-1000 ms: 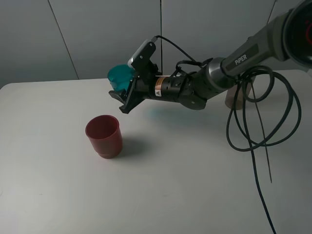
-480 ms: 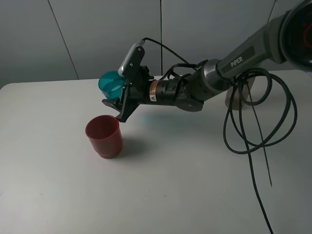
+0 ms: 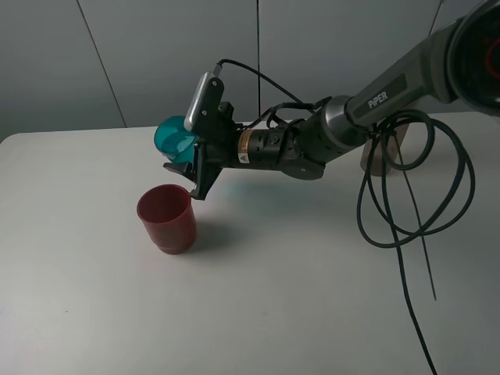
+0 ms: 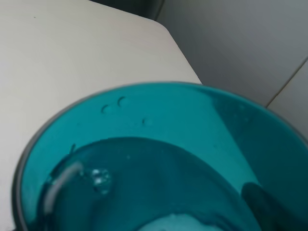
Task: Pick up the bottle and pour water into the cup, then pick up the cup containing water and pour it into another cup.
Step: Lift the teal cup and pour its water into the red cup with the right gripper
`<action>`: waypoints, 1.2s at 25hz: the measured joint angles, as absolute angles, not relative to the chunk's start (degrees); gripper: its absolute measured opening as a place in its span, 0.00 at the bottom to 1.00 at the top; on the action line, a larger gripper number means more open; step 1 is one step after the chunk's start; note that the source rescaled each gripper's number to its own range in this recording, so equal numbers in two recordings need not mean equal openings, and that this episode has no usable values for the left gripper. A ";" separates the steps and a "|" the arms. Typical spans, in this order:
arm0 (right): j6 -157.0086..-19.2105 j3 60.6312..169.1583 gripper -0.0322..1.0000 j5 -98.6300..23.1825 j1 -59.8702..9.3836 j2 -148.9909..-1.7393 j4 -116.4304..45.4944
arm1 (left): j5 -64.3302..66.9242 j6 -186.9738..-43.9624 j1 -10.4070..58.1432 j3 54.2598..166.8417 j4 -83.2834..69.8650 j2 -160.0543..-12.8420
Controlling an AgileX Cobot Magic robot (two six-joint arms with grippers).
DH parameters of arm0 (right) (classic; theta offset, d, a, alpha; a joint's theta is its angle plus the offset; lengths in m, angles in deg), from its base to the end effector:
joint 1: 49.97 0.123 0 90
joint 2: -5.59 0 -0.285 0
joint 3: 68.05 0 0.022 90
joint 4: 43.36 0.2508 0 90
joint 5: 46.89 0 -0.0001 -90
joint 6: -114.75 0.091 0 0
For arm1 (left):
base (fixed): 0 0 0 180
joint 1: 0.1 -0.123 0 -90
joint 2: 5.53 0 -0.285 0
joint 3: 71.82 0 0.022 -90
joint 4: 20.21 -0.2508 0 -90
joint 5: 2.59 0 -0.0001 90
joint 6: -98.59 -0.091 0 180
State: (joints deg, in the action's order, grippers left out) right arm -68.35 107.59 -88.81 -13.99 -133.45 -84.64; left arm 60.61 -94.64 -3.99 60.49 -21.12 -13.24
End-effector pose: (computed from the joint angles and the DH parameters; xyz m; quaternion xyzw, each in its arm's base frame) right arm 0.3483 0.3024 0.0944 -0.5742 0.5651 0.1833 0.5634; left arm -0.0087 0.0007 0.2781 0.0695 0.8570 0.0838 0.5037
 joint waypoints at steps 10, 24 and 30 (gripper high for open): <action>-81.18 107.59 0.04 -89.68 -13.97 -133.45 -84.91 | 60.61 -94.88 -3.99 60.49 -21.12 -13.24; -89.27 107.59 0.04 -90.94 -13.27 -130.77 -87.56 | 60.61 -94.88 -3.99 60.49 -21.12 -13.24; -94.74 107.59 0.04 -91.19 -13.27 -130.09 -87.91 | 60.61 -94.88 -3.99 60.49 -21.12 -13.24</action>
State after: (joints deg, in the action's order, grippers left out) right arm -94.74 107.59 -91.19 -13.27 -130.09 -87.91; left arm 60.61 -94.88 -3.99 60.49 -21.12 -13.24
